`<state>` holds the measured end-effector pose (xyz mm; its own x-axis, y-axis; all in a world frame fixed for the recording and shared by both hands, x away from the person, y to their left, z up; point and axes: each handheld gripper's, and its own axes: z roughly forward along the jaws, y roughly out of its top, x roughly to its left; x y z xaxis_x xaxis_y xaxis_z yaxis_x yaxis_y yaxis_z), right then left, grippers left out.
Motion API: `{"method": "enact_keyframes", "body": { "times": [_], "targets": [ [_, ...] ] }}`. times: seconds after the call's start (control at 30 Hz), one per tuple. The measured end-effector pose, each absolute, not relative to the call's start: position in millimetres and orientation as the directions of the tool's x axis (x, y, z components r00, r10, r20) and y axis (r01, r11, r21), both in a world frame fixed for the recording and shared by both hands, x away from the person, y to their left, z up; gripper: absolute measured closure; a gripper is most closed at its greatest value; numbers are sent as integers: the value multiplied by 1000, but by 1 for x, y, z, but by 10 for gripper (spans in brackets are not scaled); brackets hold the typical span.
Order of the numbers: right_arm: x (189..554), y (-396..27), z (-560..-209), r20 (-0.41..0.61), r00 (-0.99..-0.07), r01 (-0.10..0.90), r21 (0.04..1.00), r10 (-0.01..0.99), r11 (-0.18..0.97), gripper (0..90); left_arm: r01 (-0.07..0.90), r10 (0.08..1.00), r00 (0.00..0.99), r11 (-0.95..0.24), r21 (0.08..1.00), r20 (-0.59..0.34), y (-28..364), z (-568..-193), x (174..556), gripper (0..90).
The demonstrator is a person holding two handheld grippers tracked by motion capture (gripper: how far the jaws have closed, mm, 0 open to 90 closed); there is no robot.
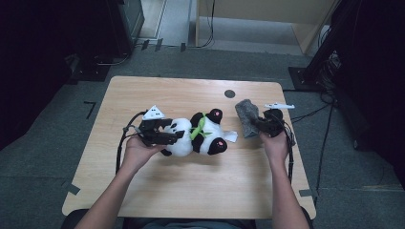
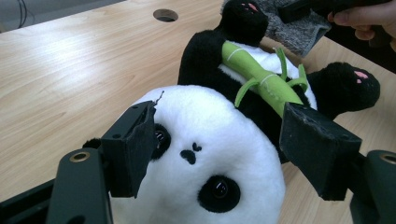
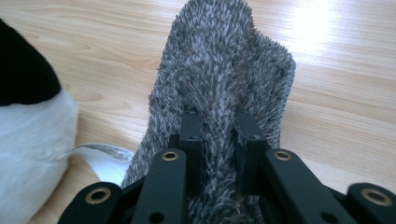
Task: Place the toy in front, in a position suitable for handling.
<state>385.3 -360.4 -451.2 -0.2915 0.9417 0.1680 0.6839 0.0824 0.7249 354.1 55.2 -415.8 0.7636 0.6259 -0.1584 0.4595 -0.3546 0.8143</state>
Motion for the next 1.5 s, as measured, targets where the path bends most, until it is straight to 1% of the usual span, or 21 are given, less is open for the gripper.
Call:
{"method": "enact_keyframes", "body": {
  "times": [0.23, 0.37, 0.63, 0.87, 1.0, 1.03, 1.1, 1.23, 1.33, 1.5],
  "targets": [
    [381, -357, -437, 159, -307, 681, 725, 938, 100, 775, 466, 630, 759, -347, 814, -166, 63, -419, 352, 269],
    [378, -354, -427, 161, -323, 669, 736, 933, 104, 774, 461, 638, 755, -357, 813, -148, 68, -423, 348, 269],
    [375, -340, -408, 144, -374, 641, 754, 916, 143, 774, 493, 652, 740, -359, 793, -166, 76, -442, 339, 271],
    [374, -326, -393, 144, -423, 619, 766, 894, 170, 774, 485, 662, 734, -351, 801, -154, 76, -458, 331, 263],
    [374, -318, -387, 155, -453, 608, 774, 878, 177, 776, 474, 662, 735, -348, 809, -146, 75, -462, 330, 243],
    [373, -312, -384, 160, -475, 589, 788, 866, 177, 777, 473, 659, 737, -345, 811, -150, 75, -464, 330, 227],
    [373, -307, -380, 161, -487, 591, 784, 859, 188, 778, 474, 664, 734, -352, 807, -141, 73, -468, 329, 187],
    [371, -294, -372, 152, -521, 568, 796, 840, 209, 778, 466, 677, 727, -365, 806, -114, 69, -471, 328, 155],
    [368, -284, -367, 150, -556, 538, 814, 818, 217, 778, 472, 676, 725, -352, 808, -130, 67, -473, 329, 136],
    [368, -265, -356, 149, -592, 541, 802, 792, 253, 778, 478, 673, 724, -337, 811, -147, 66, -477, 332, 102]
  ]
}}
